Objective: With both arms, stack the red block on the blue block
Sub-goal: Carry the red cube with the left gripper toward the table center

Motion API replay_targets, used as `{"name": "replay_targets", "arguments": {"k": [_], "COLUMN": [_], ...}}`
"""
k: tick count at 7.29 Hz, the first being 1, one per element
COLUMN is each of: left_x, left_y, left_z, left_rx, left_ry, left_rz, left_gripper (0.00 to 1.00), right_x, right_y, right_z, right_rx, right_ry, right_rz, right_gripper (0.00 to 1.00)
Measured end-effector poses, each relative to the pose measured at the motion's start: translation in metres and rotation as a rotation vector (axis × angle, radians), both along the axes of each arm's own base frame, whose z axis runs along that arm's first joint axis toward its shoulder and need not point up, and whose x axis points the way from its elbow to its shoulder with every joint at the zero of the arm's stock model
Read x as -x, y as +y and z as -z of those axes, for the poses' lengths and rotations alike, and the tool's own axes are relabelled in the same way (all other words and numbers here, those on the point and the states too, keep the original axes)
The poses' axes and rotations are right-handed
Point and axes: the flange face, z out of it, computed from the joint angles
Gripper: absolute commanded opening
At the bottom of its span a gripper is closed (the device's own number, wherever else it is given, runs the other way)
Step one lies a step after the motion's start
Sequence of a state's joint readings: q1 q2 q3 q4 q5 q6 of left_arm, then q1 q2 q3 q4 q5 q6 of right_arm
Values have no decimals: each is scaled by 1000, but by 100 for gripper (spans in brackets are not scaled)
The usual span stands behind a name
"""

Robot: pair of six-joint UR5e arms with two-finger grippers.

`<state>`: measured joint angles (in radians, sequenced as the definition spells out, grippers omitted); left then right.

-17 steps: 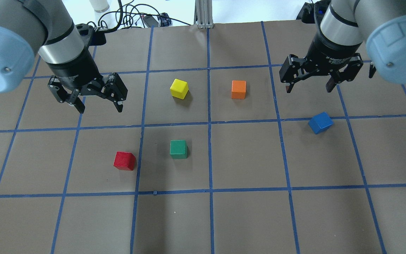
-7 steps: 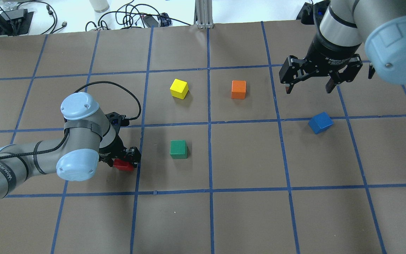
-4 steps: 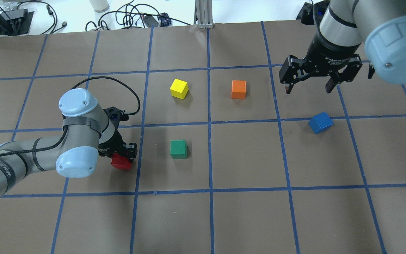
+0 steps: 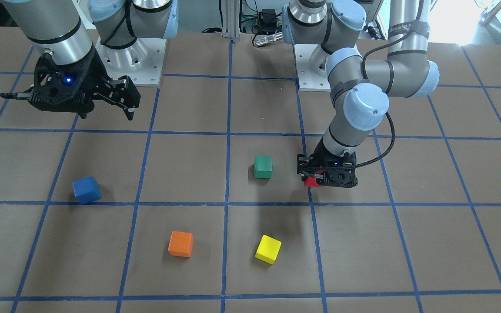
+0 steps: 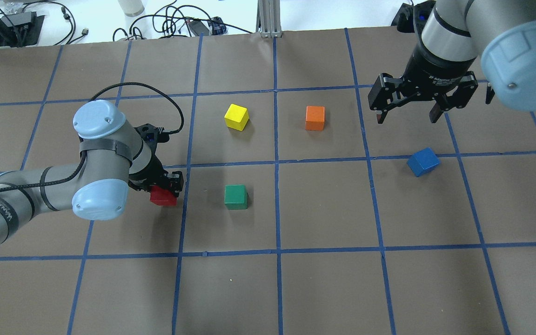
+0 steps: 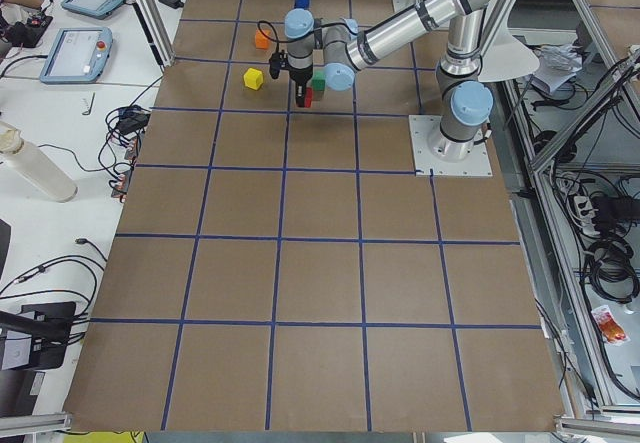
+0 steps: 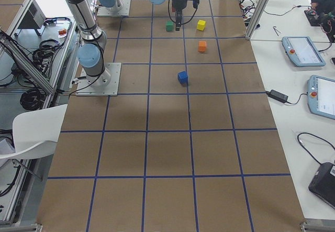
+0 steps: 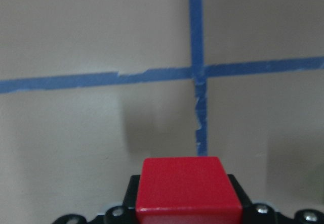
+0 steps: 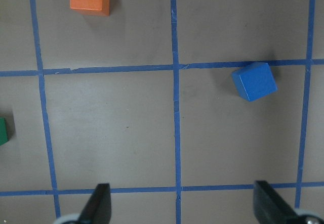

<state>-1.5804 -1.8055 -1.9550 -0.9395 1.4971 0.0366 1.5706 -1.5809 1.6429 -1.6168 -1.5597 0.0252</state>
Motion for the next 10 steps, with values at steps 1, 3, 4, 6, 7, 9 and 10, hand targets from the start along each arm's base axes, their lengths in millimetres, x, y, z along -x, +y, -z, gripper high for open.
{"name": "replay_targets", "arguments": {"k": [1, 3, 4, 6, 7, 9, 10], "left_x": [37, 114, 145, 188, 201, 212, 214], "left_y": [-19, -41, -44, -41, -41, -42, -42], "left_z": [-20, -28, -19, 6, 21, 46, 49], "left_rx": [9, 14, 8, 10, 12, 11, 19], "left_ry": [6, 16, 16, 17, 18, 14, 13], "left_rz": [2, 20, 25, 16, 14, 17, 20], "left_gripper": [13, 15, 17, 17, 38, 100, 100], "right_x": [0, 0, 1, 1, 1, 1, 1], "right_y": [0, 1, 1, 2, 2, 2, 3], "right_z": [0, 0, 2, 4, 4, 4, 4], "right_rx": [0, -1, -3, -7, -8, -8, -14], "right_ry": [2, 5, 8, 9, 10, 11, 10], "right_rz": [-3, -5, -6, -4, -3, 0, -1], "right_gripper": [100, 100, 100, 100, 100, 100, 100]}}
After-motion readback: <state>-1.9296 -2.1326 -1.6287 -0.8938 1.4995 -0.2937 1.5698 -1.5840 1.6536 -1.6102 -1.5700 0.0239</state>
